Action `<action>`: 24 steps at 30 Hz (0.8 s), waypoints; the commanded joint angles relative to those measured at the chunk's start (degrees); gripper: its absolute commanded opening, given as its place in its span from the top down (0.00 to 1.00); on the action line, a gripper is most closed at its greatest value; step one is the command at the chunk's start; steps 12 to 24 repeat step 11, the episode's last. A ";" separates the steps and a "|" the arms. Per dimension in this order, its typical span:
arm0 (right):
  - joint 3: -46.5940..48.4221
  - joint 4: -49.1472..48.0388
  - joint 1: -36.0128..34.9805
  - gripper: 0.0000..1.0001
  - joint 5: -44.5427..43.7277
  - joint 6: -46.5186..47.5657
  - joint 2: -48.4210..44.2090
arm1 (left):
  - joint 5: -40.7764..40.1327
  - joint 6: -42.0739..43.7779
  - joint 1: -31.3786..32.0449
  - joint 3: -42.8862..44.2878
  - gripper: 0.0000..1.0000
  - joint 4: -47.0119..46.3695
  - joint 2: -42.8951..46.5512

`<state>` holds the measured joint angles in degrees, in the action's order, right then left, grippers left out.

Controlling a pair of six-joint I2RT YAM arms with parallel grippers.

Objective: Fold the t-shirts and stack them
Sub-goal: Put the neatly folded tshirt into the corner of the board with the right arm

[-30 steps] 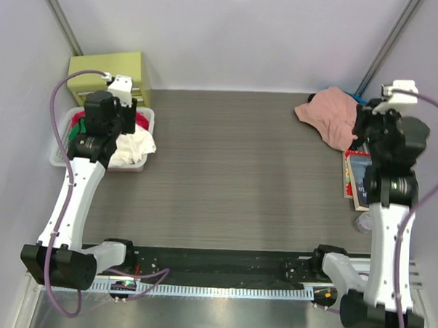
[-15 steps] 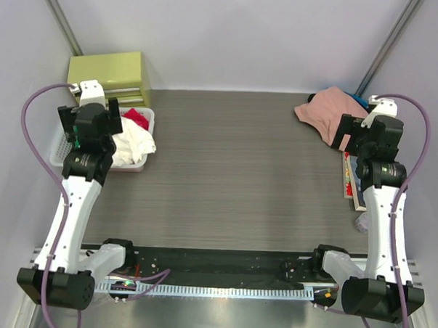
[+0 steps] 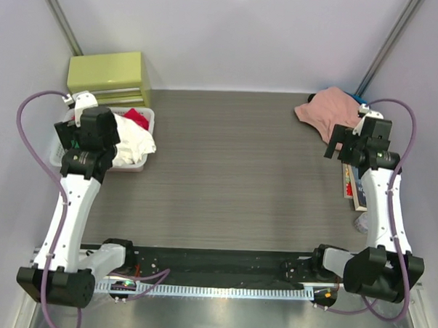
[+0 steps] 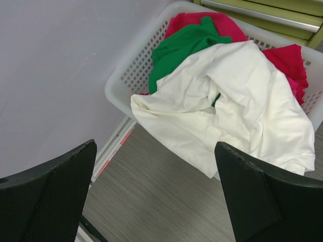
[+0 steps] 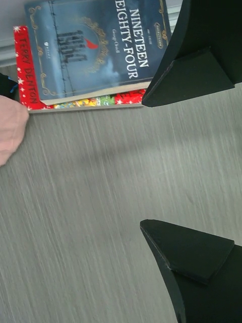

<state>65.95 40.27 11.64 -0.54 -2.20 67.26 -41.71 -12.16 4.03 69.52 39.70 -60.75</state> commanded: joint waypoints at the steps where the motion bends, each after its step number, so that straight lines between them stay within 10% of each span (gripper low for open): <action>1: -1.88 -2.74 0.14 0.00 3.43 -0.62 -8.02 | -3.63 3.63 -0.17 -3.59 0.00 -11.04 5.20; 8: -3.90 -1.69 0.58 0.00 1.41 0.26 -9.43 | -0.39 14.07 -0.17 -10.45 0.00 -25.36 7.93; 24: -4.95 -1.69 0.58 0.00 0.98 0.53 -10.40 | -4.84 13.32 -0.17 -7.74 0.00 -21.96 3.46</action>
